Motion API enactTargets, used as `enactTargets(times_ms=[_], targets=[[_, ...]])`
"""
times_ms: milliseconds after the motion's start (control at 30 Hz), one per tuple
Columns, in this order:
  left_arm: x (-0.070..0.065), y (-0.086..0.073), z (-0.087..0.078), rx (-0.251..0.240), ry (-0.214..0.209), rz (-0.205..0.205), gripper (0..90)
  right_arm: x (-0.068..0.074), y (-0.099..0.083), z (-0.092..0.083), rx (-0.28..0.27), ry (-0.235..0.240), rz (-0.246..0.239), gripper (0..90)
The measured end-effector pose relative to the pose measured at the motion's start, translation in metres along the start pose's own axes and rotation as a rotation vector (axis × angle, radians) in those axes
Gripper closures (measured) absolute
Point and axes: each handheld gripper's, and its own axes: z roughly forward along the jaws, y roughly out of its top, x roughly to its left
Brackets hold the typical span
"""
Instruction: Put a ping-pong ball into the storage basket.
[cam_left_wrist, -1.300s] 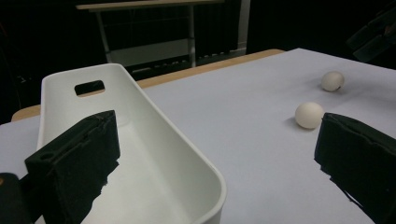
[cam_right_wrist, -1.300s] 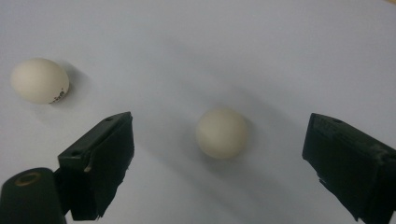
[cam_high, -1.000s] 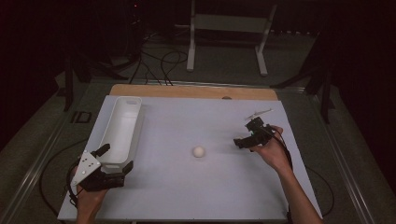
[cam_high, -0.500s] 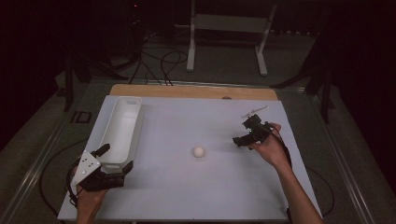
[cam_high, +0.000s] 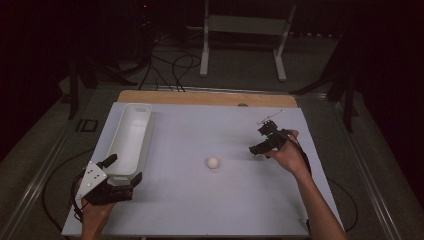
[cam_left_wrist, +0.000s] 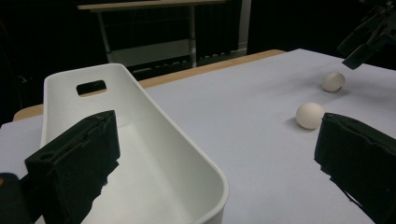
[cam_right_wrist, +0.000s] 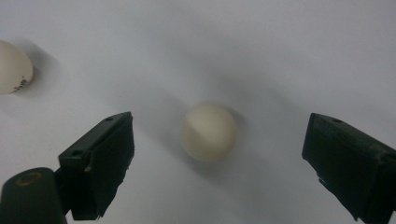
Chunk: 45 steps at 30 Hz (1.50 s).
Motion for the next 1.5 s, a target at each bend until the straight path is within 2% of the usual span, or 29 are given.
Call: enactTargets(times_ms=[267, 533, 800, 1500], targets=[[0.000, 0.000, 0.000, -0.001, -0.002, 0.000, 0.7, -0.002, 0.001, 0.005, 0.017, -0.001, -0.001, 8.9], [0.000, 0.000, 0.000, 0.003, -0.002, 0.002, 0.7, -0.001, 0.010, 0.005, 0.030, -0.007, -0.018, 8.9], [0.000, 0.000, 0.000, 0.002, -0.003, 0.001, 0.7, -0.002, 0.013, 0.011, 0.064, -0.010, -0.020, 9.0], [0.000, 0.000, 0.001, 0.006, -0.006, 0.001, 0.7, -0.002, 0.015, 0.023, 0.126, 0.017, -0.010, 8.9]])
